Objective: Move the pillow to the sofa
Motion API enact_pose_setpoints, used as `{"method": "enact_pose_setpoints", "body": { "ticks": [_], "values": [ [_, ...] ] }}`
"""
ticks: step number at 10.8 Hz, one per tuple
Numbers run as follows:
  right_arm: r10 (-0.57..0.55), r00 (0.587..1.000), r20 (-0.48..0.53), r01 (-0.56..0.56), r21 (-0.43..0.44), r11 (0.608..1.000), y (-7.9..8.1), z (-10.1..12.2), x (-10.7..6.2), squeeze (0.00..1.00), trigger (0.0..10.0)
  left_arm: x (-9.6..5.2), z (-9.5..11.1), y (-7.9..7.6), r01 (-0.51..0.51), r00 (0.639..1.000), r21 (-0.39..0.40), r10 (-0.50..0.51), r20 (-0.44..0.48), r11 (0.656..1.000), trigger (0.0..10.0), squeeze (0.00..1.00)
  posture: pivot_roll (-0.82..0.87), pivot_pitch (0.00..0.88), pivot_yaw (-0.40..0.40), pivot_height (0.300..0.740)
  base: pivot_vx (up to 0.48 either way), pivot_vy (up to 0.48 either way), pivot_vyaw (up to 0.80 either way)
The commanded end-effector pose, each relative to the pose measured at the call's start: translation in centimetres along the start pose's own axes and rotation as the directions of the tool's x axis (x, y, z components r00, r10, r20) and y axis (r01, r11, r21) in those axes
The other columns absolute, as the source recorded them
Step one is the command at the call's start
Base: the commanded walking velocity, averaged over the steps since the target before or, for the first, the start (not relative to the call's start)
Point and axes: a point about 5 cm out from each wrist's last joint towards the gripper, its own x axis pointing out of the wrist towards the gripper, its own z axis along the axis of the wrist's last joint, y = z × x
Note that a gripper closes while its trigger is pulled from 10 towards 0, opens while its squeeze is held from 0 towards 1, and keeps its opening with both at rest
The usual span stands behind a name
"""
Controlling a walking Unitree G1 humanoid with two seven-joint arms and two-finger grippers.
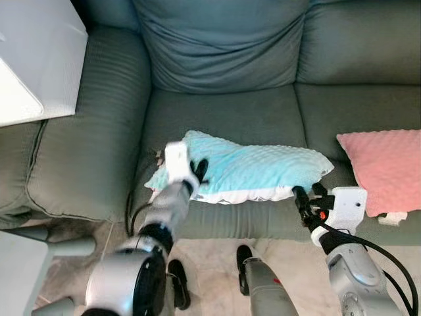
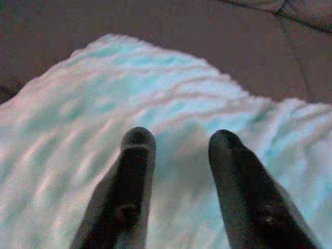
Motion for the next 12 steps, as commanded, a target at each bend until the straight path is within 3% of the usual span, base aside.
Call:
{"method": "enact_pose_setpoints", "body": {
  "ticks": [1, 4, 6, 7, 10, 12],
  "values": [
    [0.0, 1.0, -0.028, 0.0, 0.004, 1.0, -0.2, -0.4, -0.7, 1.0, 10.0, -0.6, -1.3, 0.9, -0.015, 0.999, -0.007, 0.015, -0.029, 1.0, 10.0, 1.0, -0.33, 0.428, 0.074, 0.74, 0.0, 0.0, 0.0],
    [-0.005, 0.996, -0.088, 0.004, -0.014, 1.0, -1.6, -1.4, -1.9, 1.0, 10.0, -1.3, -1.4, 2.5, -0.022, 1.0, -0.033, 0.022, 0.017, 0.999, 10.0, 1.0, -0.31, 0.413, 0.073, 0.74, 0.0, 0.0, 0.0],
    [0.008, 0.991, -0.132, -0.012, -0.029, 0.999, -1.9, -2.2, -1.8, 1.0, 10.0, -1.9, -1.4, 3.0, -0.006, 0.998, -0.027, 0.008, 0.06, 1.0, 10.0, 0.97, -0.29, 0.393, 0.069, 0.74, 0.0, 0.0, 0.0],
    [0.022, 0.985, -0.169, -0.028, -0.032, 0.999, -2.0, -2.9, -1.6, 1.0, 10.0, -2.5, -1.4, 3.3, -0.001, 0.997, 0.002, 0.001, 0.076, 1.0, 10.0, 0.0, -0.28, 0.378, 0.068, 0.74, 0.0, 0.0, 0.0],
    [0.087, 0.924, -0.373, -0.098, -0.01, 0.995, -2.7, -6.5, -2.0, 1.0, 10.0, -6.3, -1.4, 4.4, 0.055, 0.996, 0.044, -0.058, 0.068, 0.998, 10.0, 0.0, -0.25, 0.344, 0.072, 0.74, 0.0, 0.0, 0.0],
    [0.122, 0.882, -0.456, -0.163, -0.05, 0.985, -3.6, -7.9, -2.0, 1.0, 10.0, -8.4, -1.5, 5.3, 0.06, 0.997, 0.07, -0.063, 0.035, 0.996, 10.0, 0.0, -0.22, 0.327, 0.076, 0.74, 0.0, 0.0, 0.0]
  ]
}}
